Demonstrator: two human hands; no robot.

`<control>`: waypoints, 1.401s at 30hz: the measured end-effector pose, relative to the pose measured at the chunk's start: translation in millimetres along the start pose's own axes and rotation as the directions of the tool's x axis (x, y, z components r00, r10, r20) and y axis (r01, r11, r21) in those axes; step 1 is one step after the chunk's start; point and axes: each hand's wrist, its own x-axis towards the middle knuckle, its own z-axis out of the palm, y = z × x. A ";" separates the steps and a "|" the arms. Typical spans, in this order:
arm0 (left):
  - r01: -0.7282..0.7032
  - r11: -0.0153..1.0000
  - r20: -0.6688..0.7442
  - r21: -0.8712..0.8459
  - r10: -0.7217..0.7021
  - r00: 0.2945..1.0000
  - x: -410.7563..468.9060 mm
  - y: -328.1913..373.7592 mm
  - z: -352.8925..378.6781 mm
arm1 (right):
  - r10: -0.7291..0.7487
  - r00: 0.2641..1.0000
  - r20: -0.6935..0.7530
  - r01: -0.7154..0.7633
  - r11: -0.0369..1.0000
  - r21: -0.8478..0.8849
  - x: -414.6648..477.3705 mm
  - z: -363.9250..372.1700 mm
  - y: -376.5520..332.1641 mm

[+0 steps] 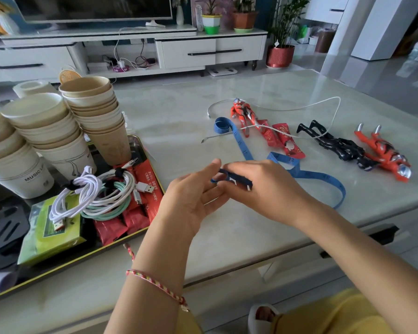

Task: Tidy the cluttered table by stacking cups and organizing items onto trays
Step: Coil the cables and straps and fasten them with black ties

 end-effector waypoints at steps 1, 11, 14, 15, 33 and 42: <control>-0.012 0.999 0.014 0.037 0.012 1.000 0.3 -1.2 0.1 | -0.007 1.000 0.022 0.006 1.000 0.026 -1.2 -0.7 1.0; -0.002 0.991 -0.083 -0.130 -0.009 0.997 -0.1 -4.0 3.6 | 0.015 0.997 -0.081 -0.024 0.994 -0.104 -5.7 6.1 -1.9; 0.057 0.969 -0.112 -0.240 -0.086 0.990 -2.6 -3.7 8.3 | -0.019 0.991 -0.130 0.000 0.990 -0.143 -7.6 13.9 -9.6; 0.059 0.960 -0.126 -0.275 -0.097 0.987 -3.2 -4.2 9.9 | -0.028 0.990 -0.139 0.007 0.989 -0.150 -8.3 17.3 -12.3; -0.016 0.961 0.024 0.275 0.010 1.000 2.3 -1.7 -2.6 | -0.005 0.980 0.199 -0.037 0.978 0.207 -4.9 -6.4 8.2; -0.111 0.989 -0.238 -0.102 0.085 0.968 6.1 -17.8 13.9 | 0.069 0.997 -0.027 -0.071 0.994 -0.081 -6.2 11.0 -5.8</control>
